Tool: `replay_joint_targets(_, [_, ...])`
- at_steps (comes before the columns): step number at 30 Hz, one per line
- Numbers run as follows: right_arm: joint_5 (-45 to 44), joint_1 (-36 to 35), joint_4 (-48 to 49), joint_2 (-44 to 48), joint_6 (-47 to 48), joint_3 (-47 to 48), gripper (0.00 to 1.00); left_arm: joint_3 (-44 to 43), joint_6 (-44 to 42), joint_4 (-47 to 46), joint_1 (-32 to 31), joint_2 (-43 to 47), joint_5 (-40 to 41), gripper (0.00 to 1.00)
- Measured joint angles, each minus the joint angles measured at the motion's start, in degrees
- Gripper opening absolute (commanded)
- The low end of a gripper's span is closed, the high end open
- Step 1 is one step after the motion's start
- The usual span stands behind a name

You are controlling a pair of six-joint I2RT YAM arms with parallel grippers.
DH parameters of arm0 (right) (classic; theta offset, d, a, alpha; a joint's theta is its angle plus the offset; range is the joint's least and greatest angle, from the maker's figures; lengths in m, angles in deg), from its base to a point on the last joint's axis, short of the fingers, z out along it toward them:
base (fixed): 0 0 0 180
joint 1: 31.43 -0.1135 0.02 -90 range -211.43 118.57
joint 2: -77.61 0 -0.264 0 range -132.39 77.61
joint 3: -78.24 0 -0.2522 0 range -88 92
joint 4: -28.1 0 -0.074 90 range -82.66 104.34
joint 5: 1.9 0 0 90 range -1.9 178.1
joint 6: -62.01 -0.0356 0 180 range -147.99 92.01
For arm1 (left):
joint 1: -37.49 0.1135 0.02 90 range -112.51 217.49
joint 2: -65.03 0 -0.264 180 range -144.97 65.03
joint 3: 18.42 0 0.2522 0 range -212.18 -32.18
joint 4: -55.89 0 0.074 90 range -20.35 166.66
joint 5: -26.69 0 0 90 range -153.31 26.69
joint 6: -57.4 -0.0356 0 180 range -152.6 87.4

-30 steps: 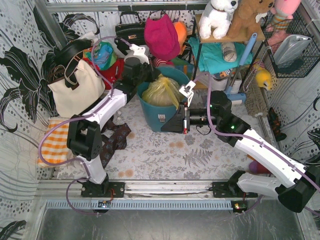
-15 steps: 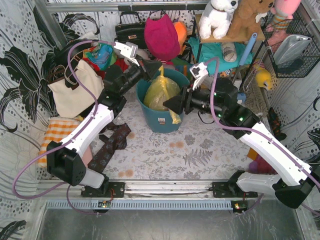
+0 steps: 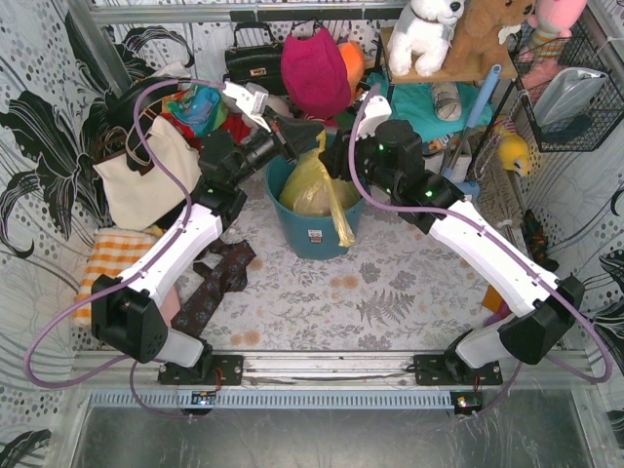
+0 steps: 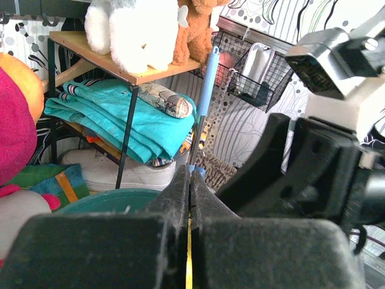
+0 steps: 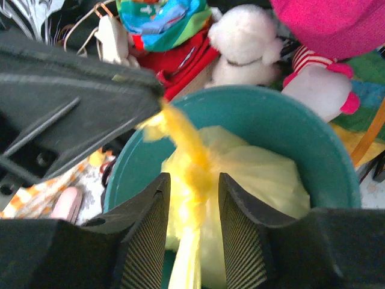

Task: Tie the trash bag

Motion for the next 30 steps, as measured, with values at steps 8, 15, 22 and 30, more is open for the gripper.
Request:
replay_joint_targets(8, [0.5, 2.4, 6.9, -1.8, 0.6, 0.0, 0.41, 0.7, 1.1, -1.0, 0.0, 0.6, -0.4, 0.0])
replay_joint_targets(15, [2.3, 2.5, 11.8, -3.4, 0.6, -0.4, 0.33, 1.4, 2.3, -2.6, 0.0, 1.0, -0.7, 0.0])
replay_joint_targets(22, [3.6, 2.6, 16.5, -3.6, 0.0, -5.1, 0.16, 1.9, 3.2, -3.4, 0.0, 1.0, -0.9, 0.0])
replay_joint_targets(30, [4.5, 2.6, 20.6, -3.3, -1.4, -10.6, 0.05, 3.5, 3.3, -1.9, 0.0, 1.3, 0.3, 0.0])
